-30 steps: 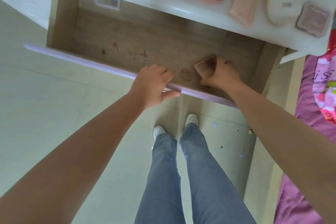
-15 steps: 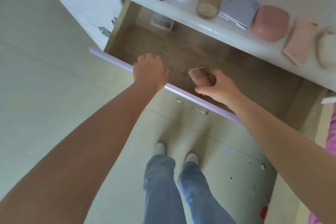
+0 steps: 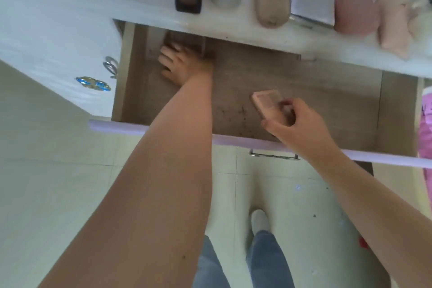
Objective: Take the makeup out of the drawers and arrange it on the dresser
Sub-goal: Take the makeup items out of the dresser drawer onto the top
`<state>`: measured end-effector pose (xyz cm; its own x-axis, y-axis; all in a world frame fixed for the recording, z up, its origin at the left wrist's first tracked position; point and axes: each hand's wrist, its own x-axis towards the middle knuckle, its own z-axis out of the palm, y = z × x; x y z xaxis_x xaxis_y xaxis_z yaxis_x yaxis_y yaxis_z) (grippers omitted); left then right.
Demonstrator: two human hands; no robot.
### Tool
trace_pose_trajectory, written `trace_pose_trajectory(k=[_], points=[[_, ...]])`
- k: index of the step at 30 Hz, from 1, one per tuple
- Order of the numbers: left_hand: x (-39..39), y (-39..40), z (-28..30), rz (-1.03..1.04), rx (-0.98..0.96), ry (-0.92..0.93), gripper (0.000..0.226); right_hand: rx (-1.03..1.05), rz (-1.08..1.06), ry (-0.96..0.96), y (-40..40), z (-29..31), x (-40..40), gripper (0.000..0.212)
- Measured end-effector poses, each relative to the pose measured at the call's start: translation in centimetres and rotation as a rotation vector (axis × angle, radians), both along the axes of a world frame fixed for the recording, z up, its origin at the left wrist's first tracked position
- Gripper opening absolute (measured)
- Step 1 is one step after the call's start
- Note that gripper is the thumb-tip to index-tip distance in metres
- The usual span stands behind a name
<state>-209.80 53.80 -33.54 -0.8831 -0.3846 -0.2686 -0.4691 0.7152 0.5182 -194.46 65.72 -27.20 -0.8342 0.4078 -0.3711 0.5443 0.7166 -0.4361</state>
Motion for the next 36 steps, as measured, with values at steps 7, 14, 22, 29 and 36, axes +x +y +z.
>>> trace_pose_trajectory(k=[7,14,22,29,36], points=[[0.9,-0.5,-0.5,-0.052,-0.057,-0.060,0.060,0.061,-0.041,0.106,-0.3,-0.9,0.9,0.058],[6.4,-1.6,4.1,-0.459,0.018,-0.281,0.077,0.005,-0.062,0.026,1.3,0.3,1.0,0.061],[10.2,-1.5,6.9,-0.561,-0.097,-0.182,0.083,0.159,0.112,-0.200,6.2,-1.6,-1.7,0.098],[11.7,0.0,7.4,-0.620,0.044,-0.117,0.073,0.182,0.285,-0.133,7.0,-1.3,-1.6,0.099],[12.0,4.9,14.3,-0.805,0.199,0.171,0.100,0.274,0.527,0.024,13.5,9.5,-0.8,0.107]])
